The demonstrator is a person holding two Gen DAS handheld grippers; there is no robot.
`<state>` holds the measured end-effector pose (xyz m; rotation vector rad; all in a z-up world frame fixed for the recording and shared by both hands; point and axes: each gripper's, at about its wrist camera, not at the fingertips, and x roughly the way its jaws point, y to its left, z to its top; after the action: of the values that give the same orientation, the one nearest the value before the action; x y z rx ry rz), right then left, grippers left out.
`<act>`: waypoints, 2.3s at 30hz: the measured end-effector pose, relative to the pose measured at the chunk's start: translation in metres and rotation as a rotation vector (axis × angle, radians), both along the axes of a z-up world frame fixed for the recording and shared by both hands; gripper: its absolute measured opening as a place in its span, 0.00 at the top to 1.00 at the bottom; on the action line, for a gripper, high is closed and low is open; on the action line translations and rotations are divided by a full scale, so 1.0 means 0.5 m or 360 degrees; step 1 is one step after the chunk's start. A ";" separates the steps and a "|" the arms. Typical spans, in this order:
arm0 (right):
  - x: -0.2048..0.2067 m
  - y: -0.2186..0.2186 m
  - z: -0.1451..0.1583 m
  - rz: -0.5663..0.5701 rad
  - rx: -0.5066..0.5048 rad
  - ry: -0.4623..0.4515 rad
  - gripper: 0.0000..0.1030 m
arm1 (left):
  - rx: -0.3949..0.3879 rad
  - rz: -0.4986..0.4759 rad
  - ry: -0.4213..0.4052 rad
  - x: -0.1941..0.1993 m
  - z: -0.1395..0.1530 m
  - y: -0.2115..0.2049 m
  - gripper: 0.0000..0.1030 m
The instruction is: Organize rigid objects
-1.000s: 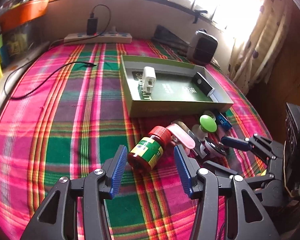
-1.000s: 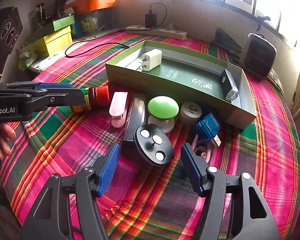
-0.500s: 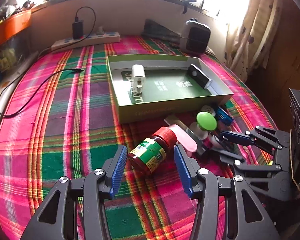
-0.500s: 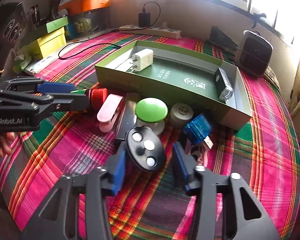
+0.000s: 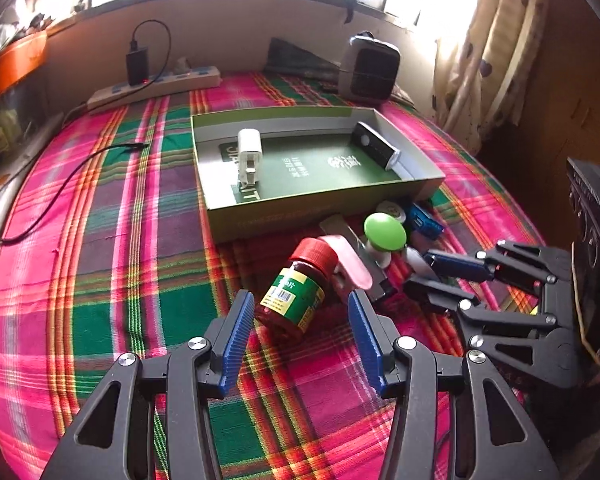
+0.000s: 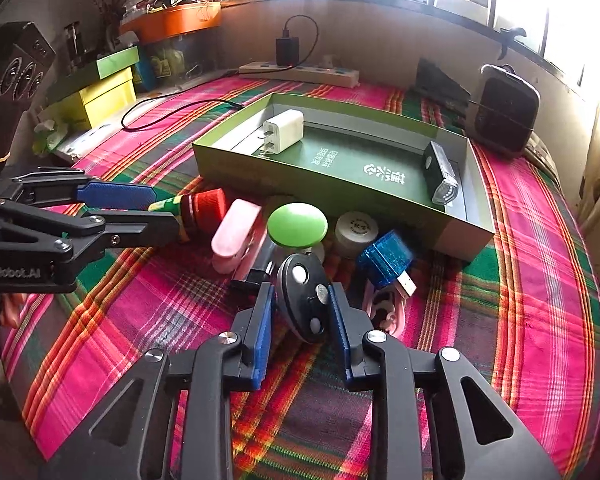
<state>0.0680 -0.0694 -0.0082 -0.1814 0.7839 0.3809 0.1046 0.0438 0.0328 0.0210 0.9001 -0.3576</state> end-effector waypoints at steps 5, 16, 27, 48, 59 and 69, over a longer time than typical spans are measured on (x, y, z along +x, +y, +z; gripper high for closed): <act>-0.002 -0.001 0.000 0.0009 0.0010 0.0002 0.73 | 0.0089 -0.0019 0.0012 0.013 -0.010 -0.007 0.53; -0.003 -0.005 0.000 0.0006 0.0023 0.0005 0.73 | 0.0118 0.0019 0.0031 0.050 -0.018 -0.012 0.53; -0.001 -0.007 0.000 0.0003 0.0034 0.0008 0.73 | 0.0112 0.0095 0.0061 0.063 -0.040 -0.008 0.53; -0.002 -0.009 0.000 0.0000 0.0039 0.0002 0.73 | 0.0091 0.0223 0.0039 0.051 -0.040 0.011 0.70; -0.004 -0.008 0.003 -0.0008 0.0033 -0.0004 0.73 | 0.0080 0.0287 0.0033 0.032 -0.039 0.020 0.70; -0.010 -0.009 0.010 -0.0011 0.0057 -0.0025 0.73 | 0.0063 0.0363 -0.0026 0.002 -0.025 0.022 0.70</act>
<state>0.0630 -0.0738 -0.0032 -0.1483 0.7617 0.3866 0.1057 0.0550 0.0205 -0.0422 0.8833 -0.1272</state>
